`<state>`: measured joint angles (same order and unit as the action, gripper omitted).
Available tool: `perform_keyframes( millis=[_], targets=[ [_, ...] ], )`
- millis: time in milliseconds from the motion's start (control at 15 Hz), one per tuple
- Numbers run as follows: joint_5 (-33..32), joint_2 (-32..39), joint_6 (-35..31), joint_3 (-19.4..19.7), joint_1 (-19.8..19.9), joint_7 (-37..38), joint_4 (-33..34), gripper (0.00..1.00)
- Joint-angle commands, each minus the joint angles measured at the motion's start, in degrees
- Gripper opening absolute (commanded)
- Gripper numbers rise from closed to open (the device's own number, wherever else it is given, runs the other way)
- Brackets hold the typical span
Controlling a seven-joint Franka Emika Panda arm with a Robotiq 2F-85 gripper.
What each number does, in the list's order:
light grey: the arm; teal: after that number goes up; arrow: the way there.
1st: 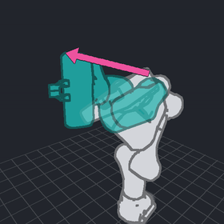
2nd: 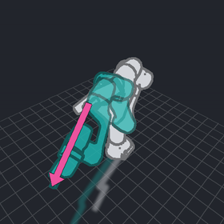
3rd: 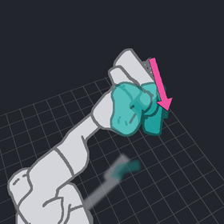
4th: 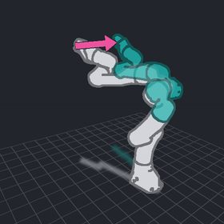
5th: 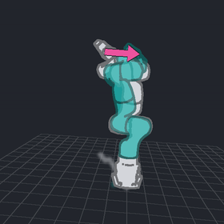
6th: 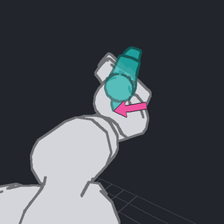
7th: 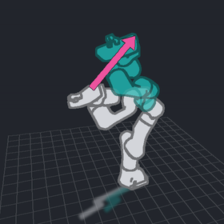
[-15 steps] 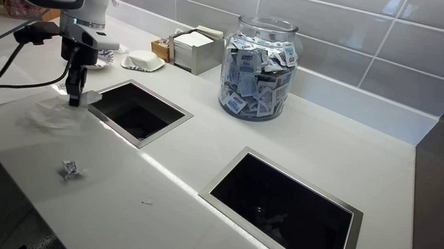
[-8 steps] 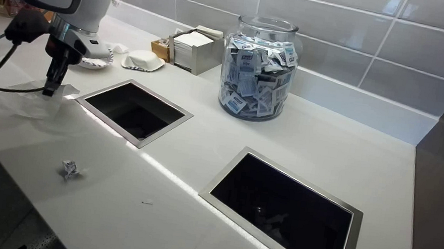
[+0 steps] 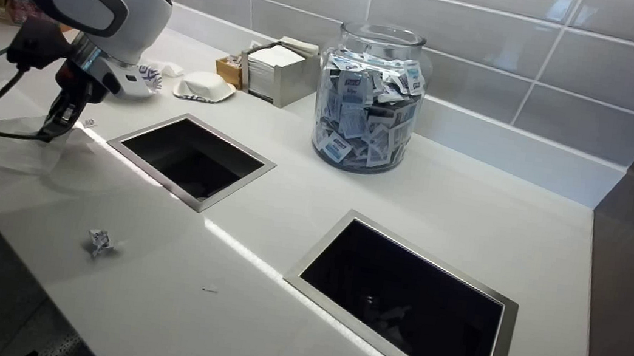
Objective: Use the paper towel to wipe the counter
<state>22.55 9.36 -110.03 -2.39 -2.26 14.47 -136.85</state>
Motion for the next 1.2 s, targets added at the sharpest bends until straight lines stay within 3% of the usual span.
perform_keyframes(
  millis=[0,600,1133],
  targets=[
    [-2.02,3.06,-0.14,0.49,-0.21,0.64,1.71,0.00],
    [-10.32,3.64,-0.66,2.32,-0.56,9.27,2.55,0.00],
    [-26.44,4.48,-3.59,4.46,-1.03,16.16,4.58,0.00]
  ],
)
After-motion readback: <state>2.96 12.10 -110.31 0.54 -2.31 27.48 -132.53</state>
